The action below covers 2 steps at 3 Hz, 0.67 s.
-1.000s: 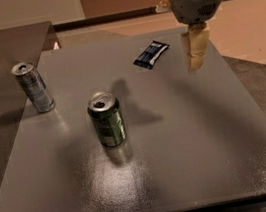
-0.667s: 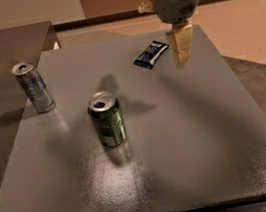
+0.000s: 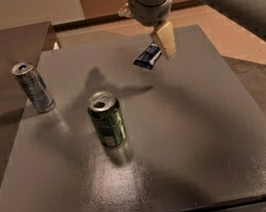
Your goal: Move rxbar blueberry near green can
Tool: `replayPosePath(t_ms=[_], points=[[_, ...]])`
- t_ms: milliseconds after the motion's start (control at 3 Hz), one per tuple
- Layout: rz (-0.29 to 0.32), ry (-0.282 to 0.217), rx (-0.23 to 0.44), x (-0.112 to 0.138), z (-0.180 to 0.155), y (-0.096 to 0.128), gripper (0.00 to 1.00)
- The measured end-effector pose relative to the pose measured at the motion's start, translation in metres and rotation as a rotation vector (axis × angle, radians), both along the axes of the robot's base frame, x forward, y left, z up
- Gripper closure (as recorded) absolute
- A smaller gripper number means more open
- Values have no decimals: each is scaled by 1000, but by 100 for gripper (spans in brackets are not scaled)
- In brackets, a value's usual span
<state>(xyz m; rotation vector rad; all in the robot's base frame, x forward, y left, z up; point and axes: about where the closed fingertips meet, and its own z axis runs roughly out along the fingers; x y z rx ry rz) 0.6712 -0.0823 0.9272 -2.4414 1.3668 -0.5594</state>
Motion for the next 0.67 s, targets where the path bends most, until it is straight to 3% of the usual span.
replayPosePath(t_ms=[333,667], points=[[54,-22,-103,24,-11,1,0],[109,-4,-197,44,-22,-4,0]])
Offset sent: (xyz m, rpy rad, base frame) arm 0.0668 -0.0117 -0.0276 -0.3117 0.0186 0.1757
